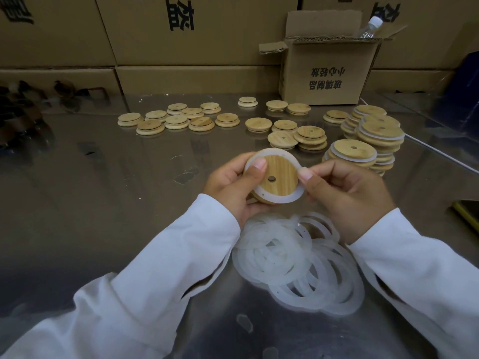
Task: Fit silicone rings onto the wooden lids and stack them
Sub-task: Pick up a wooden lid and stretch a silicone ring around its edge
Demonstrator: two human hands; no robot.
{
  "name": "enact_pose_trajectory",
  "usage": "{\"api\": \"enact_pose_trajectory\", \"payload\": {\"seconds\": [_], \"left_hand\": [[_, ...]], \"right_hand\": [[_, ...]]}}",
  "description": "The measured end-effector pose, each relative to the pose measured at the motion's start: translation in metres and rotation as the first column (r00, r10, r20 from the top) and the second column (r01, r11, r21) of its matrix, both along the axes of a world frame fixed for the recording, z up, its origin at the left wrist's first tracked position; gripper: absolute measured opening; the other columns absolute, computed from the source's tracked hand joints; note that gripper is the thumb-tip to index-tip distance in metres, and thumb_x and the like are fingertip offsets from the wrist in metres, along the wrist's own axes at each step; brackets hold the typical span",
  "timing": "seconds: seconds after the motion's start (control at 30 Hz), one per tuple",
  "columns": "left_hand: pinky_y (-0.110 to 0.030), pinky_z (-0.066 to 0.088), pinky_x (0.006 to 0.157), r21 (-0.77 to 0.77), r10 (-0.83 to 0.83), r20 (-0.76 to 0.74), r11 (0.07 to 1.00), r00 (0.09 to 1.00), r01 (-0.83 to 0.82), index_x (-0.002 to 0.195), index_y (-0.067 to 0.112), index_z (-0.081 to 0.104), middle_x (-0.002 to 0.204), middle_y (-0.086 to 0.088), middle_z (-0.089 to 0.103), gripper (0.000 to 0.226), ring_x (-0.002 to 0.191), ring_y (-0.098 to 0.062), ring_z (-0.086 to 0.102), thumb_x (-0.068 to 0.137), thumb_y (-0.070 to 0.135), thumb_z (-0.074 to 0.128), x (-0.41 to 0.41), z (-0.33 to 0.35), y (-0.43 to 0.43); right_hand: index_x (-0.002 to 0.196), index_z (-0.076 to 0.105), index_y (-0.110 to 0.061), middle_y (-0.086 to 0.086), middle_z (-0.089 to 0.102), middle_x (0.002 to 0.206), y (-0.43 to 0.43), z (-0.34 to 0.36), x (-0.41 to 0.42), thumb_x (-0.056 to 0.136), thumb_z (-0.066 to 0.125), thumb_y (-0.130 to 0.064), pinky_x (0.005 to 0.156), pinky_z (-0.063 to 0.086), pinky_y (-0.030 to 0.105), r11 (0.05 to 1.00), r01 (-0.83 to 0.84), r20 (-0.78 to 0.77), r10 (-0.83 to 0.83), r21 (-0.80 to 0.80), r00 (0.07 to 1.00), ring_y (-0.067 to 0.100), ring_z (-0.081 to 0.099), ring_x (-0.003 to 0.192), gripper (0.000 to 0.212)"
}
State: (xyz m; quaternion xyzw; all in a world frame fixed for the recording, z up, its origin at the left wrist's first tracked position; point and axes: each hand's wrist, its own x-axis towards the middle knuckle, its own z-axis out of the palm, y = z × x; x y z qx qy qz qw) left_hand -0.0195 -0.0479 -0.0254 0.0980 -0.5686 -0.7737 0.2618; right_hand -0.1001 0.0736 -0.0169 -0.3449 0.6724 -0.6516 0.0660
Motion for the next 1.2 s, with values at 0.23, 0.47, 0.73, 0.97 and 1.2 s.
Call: {"api": "enact_pose_trajectory", "payload": {"seconds": [0.23,0.47,0.73,0.97,1.2], "left_hand": [[-0.03,0.057,0.069,-0.022,-0.007,-0.081,1.0,0.997,0.005,0.099,0.013,0.064,0.084,0.001,0.07,0.032,0.081,-0.013,0.068,0.071,0.026,0.056,-0.001,-0.003,0.002],[-0.025,0.056,0.068,0.138,-0.048,-0.1,0.989,0.994,0.062,0.098,0.012,0.063,0.082,-0.002,0.071,0.029,0.078,-0.013,0.068,0.071,0.022,0.055,-0.002,-0.002,0.002],[-0.037,0.051,0.079,-0.261,0.063,0.113,0.965,0.992,-0.032,0.084,0.011,0.062,0.08,-0.011,0.065,0.007,0.077,-0.024,0.061,0.081,0.004,0.062,0.002,-0.003,-0.002],[-0.014,0.049,0.06,-0.422,0.126,0.053,0.902,0.991,-0.093,0.079,0.015,0.062,0.072,0.001,0.066,0.009,0.064,-0.004,0.062,0.079,0.007,0.066,0.006,-0.003,-0.004],[-0.02,0.052,0.071,-0.386,0.113,0.006,0.917,0.994,-0.102,0.084,0.018,0.065,0.078,0.003,0.069,0.013,0.074,-0.01,0.065,0.076,0.008,0.068,0.005,-0.004,-0.009]], "right_hand": [[0.079,0.061,-0.015,0.001,0.065,0.07,-0.001,-0.001,0.002,0.076,0.068,-0.013,0.059,0.05,0.012,0.996,0.037,0.102,-0.029,-0.077,0.994,0.005,0.059,0.059,0.008],[0.074,0.062,-0.01,-0.006,0.066,0.064,-0.002,-0.004,0.005,0.075,0.069,-0.01,0.057,0.045,0.006,0.996,0.068,0.062,-0.064,-0.065,0.996,-0.002,0.06,0.058,0.008],[0.067,0.063,-0.018,-0.012,0.067,0.061,0.0,-0.008,-0.003,0.073,0.072,-0.012,0.056,0.049,0.01,0.994,0.098,-0.041,-0.097,0.044,0.994,0.0,0.062,0.055,0.012],[0.072,0.06,-0.024,-0.007,0.067,0.071,0.001,-0.007,0.002,0.068,0.064,-0.031,0.064,0.053,0.021,0.988,0.095,-0.107,-0.082,0.119,0.991,0.007,0.065,0.066,0.009],[0.065,0.061,-0.028,-0.003,0.063,0.088,0.002,-0.009,-0.001,0.074,0.068,-0.023,0.072,0.049,0.027,0.984,0.153,-0.219,-0.13,0.094,0.967,0.013,0.061,0.076,0.012]]}}
